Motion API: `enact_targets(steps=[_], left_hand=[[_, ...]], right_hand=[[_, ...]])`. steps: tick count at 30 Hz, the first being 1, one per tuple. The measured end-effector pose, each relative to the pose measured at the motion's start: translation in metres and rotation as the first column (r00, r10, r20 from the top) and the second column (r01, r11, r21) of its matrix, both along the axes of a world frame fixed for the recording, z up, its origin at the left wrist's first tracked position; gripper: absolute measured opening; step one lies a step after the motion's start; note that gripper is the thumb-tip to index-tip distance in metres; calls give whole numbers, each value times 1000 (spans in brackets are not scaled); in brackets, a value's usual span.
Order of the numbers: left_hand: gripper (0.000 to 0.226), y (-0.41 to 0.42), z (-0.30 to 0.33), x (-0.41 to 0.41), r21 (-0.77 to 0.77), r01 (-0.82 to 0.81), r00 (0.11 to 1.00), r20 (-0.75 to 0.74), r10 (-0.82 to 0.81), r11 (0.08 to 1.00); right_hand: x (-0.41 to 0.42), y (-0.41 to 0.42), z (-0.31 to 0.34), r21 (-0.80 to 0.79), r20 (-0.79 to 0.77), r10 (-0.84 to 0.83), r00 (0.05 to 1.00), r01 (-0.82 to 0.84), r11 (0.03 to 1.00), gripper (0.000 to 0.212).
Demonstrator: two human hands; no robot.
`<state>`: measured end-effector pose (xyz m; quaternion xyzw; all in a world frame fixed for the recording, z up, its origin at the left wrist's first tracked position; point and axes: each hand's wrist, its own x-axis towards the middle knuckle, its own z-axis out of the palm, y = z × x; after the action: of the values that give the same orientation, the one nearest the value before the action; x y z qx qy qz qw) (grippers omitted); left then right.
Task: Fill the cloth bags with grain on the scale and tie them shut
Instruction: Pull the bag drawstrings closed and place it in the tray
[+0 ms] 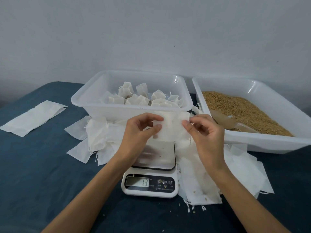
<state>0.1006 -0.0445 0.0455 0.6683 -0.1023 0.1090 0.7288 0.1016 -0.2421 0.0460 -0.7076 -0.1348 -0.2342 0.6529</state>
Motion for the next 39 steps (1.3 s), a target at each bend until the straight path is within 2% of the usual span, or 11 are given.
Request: enact_targets(steps=[5,8,13,18,23,27,29,32,39], left_hand=[[23,-1,1,0,-13,-8,1000,18,8,1000],[19,-1,-1,-1,44,-17,1000,26,16,999],[25,2,0,0,-23,-76,997,29,77,997],[26,1,0,0,-1,-63,997,42,63,998],[22,2,1,0,-44,-94,995,33,95,995],[21,0,1,-1,-31,-74,997,31,75,997],[22,1,1,0,-36,-89,995,34,91,995],[23,3,2,1,-46,-127,991,34,129,991],[24,4,2,1,-11,-156,988,11,156,988]], right_hand=[[-2,0,3,49,-27,95,995,-94,994,7],[-4,2,3,48,-89,157,984,-153,987,8],[-1,-2,3,38,-97,120,988,-117,992,15],[-4,0,5,-44,-126,288,949,-295,954,23],[-5,0,4,-49,-120,231,965,-239,970,38],[-6,2,4,-65,-156,302,940,-315,947,31],[-7,3,2,-92,-160,295,942,-311,946,33],[-7,2,3,-103,-137,278,951,-293,951,23],[-8,1,2,-121,-143,294,945,-312,942,31]])
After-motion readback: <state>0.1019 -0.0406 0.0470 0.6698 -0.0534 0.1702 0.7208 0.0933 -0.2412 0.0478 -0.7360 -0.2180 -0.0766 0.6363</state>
